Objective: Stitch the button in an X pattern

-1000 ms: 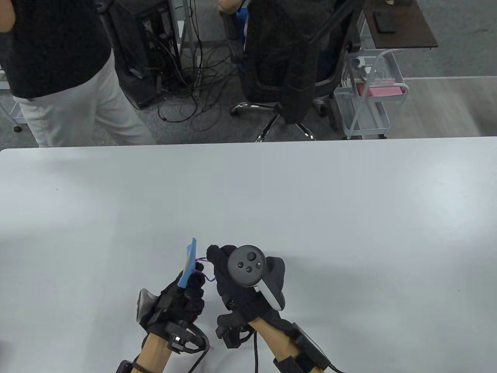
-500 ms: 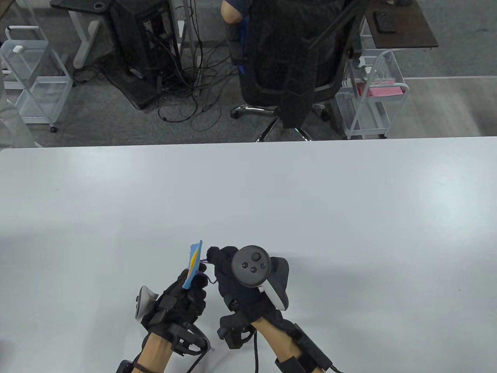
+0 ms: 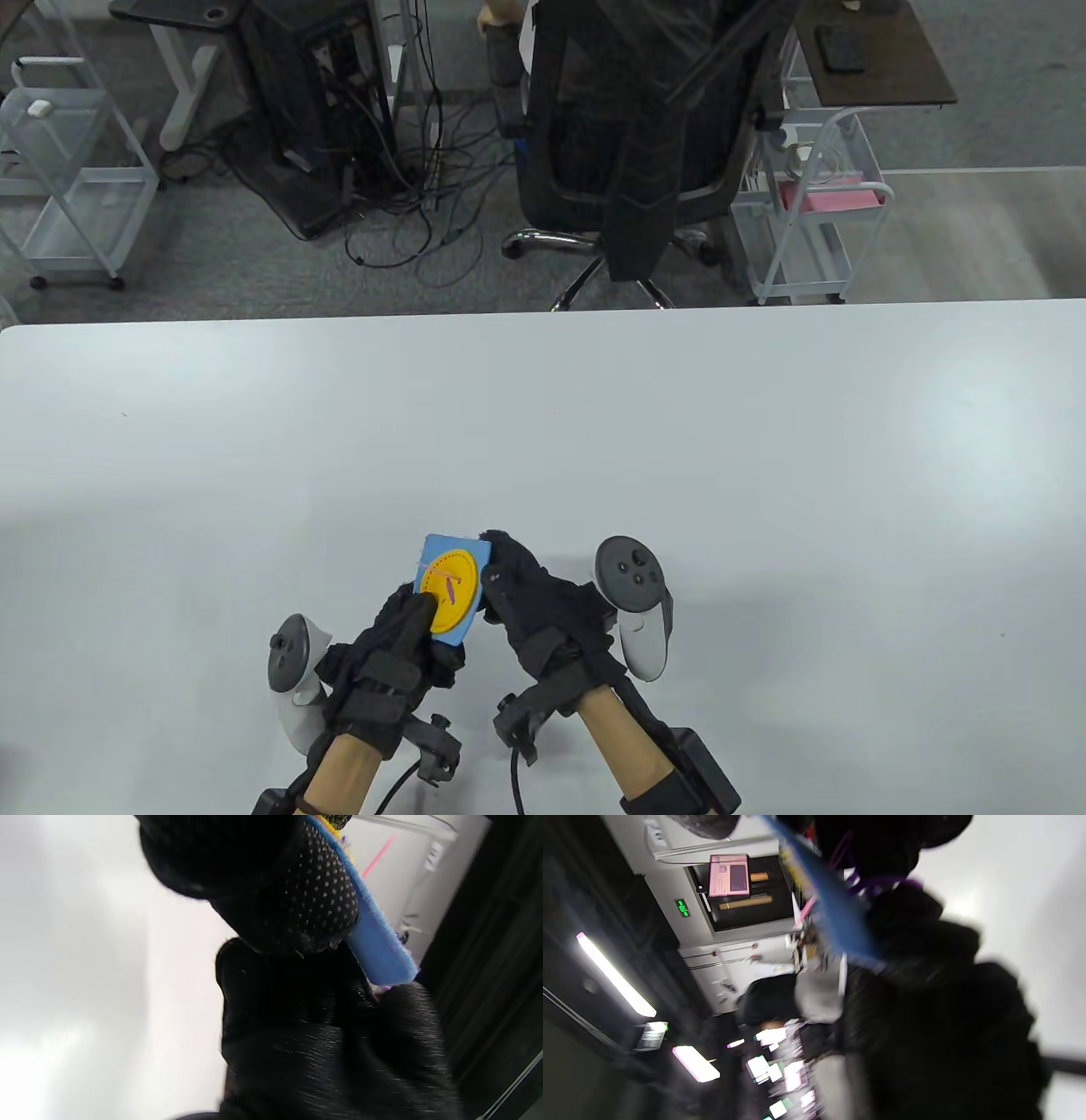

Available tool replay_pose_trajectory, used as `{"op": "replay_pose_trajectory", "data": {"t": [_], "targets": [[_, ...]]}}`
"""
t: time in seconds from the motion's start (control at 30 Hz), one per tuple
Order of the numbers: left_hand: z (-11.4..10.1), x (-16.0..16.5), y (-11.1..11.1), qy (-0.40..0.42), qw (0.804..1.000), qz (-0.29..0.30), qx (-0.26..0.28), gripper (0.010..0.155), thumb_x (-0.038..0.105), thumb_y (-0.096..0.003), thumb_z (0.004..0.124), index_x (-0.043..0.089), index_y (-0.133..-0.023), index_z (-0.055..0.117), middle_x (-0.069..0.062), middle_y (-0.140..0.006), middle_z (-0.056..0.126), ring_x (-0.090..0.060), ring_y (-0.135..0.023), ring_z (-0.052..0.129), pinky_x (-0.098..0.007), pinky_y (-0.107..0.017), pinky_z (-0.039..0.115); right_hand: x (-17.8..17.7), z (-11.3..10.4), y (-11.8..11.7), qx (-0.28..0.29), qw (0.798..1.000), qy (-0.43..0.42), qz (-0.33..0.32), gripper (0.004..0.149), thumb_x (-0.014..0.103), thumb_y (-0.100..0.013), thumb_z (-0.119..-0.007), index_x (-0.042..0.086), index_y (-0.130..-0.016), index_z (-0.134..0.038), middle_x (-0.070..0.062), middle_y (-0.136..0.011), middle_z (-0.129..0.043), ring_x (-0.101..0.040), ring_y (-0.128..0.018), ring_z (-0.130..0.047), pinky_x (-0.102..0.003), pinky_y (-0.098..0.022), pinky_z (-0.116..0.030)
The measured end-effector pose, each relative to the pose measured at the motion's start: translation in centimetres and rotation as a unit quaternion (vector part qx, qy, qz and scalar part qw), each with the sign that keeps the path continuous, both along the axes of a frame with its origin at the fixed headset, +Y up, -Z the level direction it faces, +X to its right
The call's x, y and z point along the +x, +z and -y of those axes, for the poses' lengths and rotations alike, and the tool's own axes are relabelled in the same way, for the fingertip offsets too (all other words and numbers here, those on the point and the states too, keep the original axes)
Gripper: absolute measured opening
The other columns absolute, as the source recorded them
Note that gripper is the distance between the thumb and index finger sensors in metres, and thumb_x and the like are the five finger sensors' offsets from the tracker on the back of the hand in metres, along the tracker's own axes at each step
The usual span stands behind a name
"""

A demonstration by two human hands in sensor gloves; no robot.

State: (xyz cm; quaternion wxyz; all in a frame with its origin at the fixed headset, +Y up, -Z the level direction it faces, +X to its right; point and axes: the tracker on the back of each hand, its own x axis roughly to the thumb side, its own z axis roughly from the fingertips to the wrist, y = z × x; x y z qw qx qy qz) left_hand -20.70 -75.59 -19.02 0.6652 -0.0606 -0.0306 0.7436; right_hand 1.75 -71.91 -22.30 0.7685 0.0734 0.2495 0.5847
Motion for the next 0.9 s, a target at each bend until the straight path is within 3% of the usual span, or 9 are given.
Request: {"op": "replay_pose_trajectory", "data": {"t": [0.1,0.23,0.37,0.5,0.57,0.63,0.77,0.9], "targets": [[-0.8,0.1,0.1,-0.082,0.996,-0.008,0.035,0.043,0.020,-0.0620,0.058,-0.005,-0.097,0.061,-0.015,-0.060,0.095,-0.009,-0.027,0.108,-0.012,-0.014,0.096,0.5,1.2,0.1,-0.044,0.998,-0.030,-0.017,0.073,0.044,-0.060,-0.059,0.005,-0.110,-0.021,-0.028,-0.109,-0.042,-0.048,-0.097,-0.058,-0.057,-0.071,-0.050],[-1.4,0.9,0.3,-0.175,0.983,0.007,0.062,0.044,0.020,-0.0615,0.059,-0.007,-0.097,0.062,-0.017,-0.059,0.096,-0.011,-0.026,0.109,-0.013,-0.014,0.096,1.1,2.6,0.0,-0.063,0.997,0.033,0.020,0.065,0.032,-0.059,-0.066,0.007,-0.108,-0.033,-0.021,-0.105,-0.057,-0.038,-0.092,-0.075,-0.051,-0.070,-0.063],[-1.5,1.3,0.4,-0.227,0.971,0.014,0.069,0.045,0.019,-0.0611,0.061,-0.009,-0.097,0.061,-0.020,-0.061,0.095,-0.016,-0.027,0.110,-0.016,-0.014,0.097,1.5,4.1,0.0,-0.095,0.994,0.025,0.036,0.056,0.023,-0.057,-0.066,0.009,-0.106,-0.042,-0.017,-0.102,-0.066,-0.033,-0.089,-0.083,-0.047,-0.068,-0.069],[-1.5,1.6,0.4,-0.339,0.937,0.019,0.083,0.059,0.022,-0.0617,0.063,-0.010,-0.106,0.039,-0.031,-0.082,0.080,-0.031,-0.047,0.105,-0.029,-0.028,0.094,1.4,5.3,0.0,-0.117,0.992,0.009,0.037,0.053,0.020,-0.057,-0.065,0.010,-0.105,-0.045,-0.016,-0.101,-0.067,-0.032,-0.089,-0.083,-0.047,-0.068,-0.070],[-1.8,1.8,0.5,-0.371,0.922,0.023,0.111,0.067,0.021,-0.0619,0.064,-0.004,-0.110,0.024,-0.041,-0.101,0.052,-0.053,-0.079,0.083,-0.048,-0.049,0.084,1.3,5.4,0.1,-0.121,0.992,0.009,0.038,0.053,0.020,-0.057,-0.065,0.010,-0.105,-0.046,-0.016,-0.101,-0.067,-0.033,-0.088,-0.084,-0.047,-0.068,-0.070],[-2.1,2.1,0.5,-0.400,0.904,0.033,0.149,0.067,0.020,-0.0619,0.063,0.003,-0.111,0.021,-0.042,-0.108,0.033,-0.064,-0.093,0.054,-0.062,-0.061,0.069,1.3,5.5,0.1,-0.121,0.992,0.003,0.036,0.053,0.020,-0.057,-0.065,0.010,-0.105,-0.046,-0.016,-0.101,-0.067,-0.032,-0.088,-0.084,-0.047,-0.068,-0.070],[-2.4,2.4,0.6,-0.428,0.884,0.056,0.179,0.061,0.020,-0.0617,0.062,0.006,-0.113,0.032,-0.043,-0.110,0.021,-0.069,-0.095,0.034,-0.070,-0.065,0.057,1.2,5.4,0.2,-0.119,0.992,0.002,0.034,0.053,0.020,-0.057,-0.065,0.010,-0.105,-0.046,-0.016,-0.100,-0.068,-0.032,-0.088,-0.084,-0.047,-0.068,-0.070],[-1.6,2.6,0.5,-0.366,0.909,0.104,0.171,0.063,0.032,-0.0642,0.060,0.004,-0.114,0.035,-0.044,-0.109,0.007,-0.071,-0.093,0.014,-0.078,-0.064,0.039,0.7,5.4,0.5,-0.117,0.993,0.007,0.028,0.053,0.019,-0.057,-0.065,0.009,-0.105,-0.046,-0.016,-0.100,-0.068,-0.033,-0.087,-0.085,-0.047,-0.067,-0.070]]}}
